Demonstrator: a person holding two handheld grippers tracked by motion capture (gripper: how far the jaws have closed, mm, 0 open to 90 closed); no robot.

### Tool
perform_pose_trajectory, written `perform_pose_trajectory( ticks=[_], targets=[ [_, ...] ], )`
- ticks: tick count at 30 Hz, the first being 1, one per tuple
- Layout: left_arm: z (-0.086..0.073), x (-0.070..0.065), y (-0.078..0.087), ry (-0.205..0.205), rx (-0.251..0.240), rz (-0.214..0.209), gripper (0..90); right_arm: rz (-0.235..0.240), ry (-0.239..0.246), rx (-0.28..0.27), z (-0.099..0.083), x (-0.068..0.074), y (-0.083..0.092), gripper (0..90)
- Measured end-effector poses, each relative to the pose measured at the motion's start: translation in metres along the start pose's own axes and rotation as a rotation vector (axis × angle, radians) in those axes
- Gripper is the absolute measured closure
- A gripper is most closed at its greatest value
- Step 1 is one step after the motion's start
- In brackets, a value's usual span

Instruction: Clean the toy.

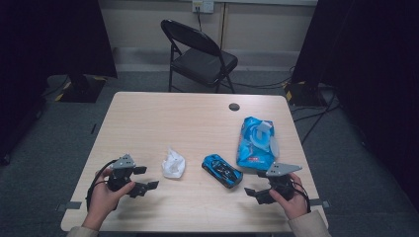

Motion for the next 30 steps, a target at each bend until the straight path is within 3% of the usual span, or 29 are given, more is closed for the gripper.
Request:
perform_pose_trajectory(
  ticks=[9, 30],
  targets=[
    [-0.010, 0.009, 0.005, 0.000, 0.014, 0.020, 17.7, -0.012, -0.006, 0.014, -0.011, -0.003, 0.004, 16.6],
    [-0.023, 0.017, 0.013, 0.008, 0.025, 0.020, 17.6, -0.033, -0.032, 0.036, -0.038, -0.015, 0.021, 17.2]
  ],
)
Point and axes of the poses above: each handheld gripper's, and its own axes: y roughly backward along the jaws, z roughly out of its top, x roughly to its left, the point moved 4 cm from there along -y, roughly forward along the jaws, and after that the axes turned 7 degrees about y, right-handed, at the moved point
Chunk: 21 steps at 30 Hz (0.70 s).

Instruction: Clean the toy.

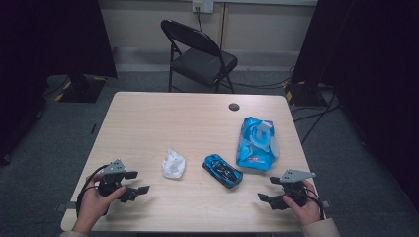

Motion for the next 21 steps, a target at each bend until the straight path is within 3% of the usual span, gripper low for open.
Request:
perform_pose_trajectory(
  ticks=[21],
  targets=[
    [-0.015, 0.009, 0.005, 0.018, 0.042, 0.007, 17.7, -0.020, -0.008, 0.033, -0.015, -0.007, 0.002, 17.8]
  ],
)
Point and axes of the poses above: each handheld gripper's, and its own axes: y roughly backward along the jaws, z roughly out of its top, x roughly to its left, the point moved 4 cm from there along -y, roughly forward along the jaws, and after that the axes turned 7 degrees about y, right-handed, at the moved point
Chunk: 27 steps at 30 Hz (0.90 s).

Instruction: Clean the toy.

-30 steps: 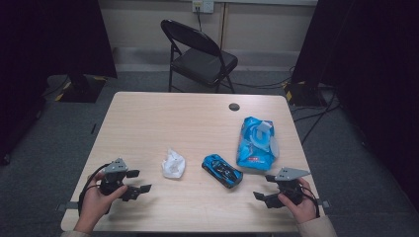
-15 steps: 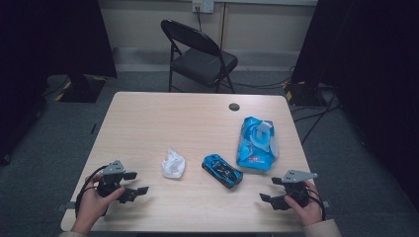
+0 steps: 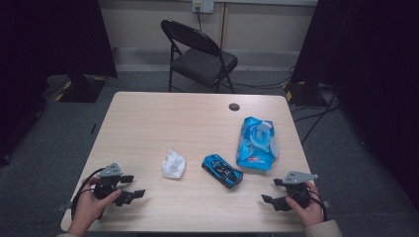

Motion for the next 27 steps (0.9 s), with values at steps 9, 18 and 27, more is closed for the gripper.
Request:
perform_pose_trajectory(
  ticks=[9, 18, 27],
  targets=[
    [-0.0040, 0.0008, -0.0002, -0.006, 0.015, 0.008, 17.6, -0.010, 0.001, -0.002, -0.0055, -0.0027, -0.0034, 18.4],
    [-0.0051, -0.0002, -0.0019, -0.038, 0.008, 0.017, 16.8, -0.049, 0.049, 0.008, -0.0067, -0.0013, -0.0049, 18.3],
    [-0.0088, -0.0017, -0.0026, -0.099, 0.000, 0.026, 15.3, -0.055, 0.061, 0.013, -0.0066, -0.0003, -0.0055, 17.5]
  ],
)
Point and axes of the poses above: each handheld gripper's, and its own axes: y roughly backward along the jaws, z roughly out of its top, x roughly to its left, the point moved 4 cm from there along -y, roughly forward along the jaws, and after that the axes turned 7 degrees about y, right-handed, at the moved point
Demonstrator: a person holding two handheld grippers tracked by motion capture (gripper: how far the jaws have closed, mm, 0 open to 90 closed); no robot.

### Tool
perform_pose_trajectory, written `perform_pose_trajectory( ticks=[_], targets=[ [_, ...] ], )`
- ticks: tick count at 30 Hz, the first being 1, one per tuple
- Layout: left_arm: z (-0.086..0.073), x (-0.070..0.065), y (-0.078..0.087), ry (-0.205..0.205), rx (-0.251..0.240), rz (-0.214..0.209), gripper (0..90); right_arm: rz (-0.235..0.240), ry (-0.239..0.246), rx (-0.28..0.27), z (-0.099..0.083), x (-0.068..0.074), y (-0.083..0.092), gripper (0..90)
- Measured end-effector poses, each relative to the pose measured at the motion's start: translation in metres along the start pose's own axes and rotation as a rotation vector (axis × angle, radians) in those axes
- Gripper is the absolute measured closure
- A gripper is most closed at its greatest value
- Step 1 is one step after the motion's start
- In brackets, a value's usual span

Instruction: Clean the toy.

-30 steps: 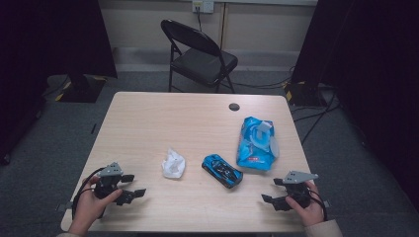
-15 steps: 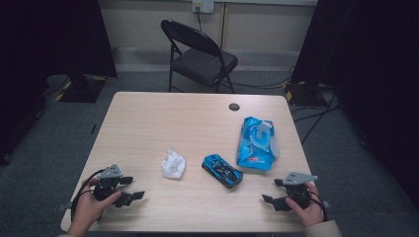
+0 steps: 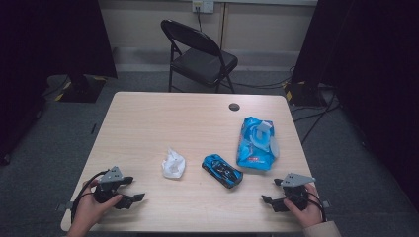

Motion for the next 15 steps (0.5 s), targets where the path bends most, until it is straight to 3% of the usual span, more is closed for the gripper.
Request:
perform_pose_trajectory(
  ticks=[3, 15],
  targets=[
    [-0.0007, -0.0011, -0.0005, -0.032, 0.006, 0.011, 15.0, 0.000, 0.001, 0.000, 0.0000, 0.0000, 0.0000, 17.5],
    [-0.0025, -0.0031, -0.0018, -0.064, 0.001, 0.018, 12.9, 0.000, 0.001, -0.001, -0.0001, 0.0001, 0.0000, 17.5]
  ],
)
Point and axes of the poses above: each handheld gripper's, and its own axes: y roughly backward along the jaws, z roughly out of its top, x roughly to its left, the point moved 4 cm from there along -y, roughly forward along the jaws, and after that the axes turned 7 degrees about y, right-handed, at the moved point
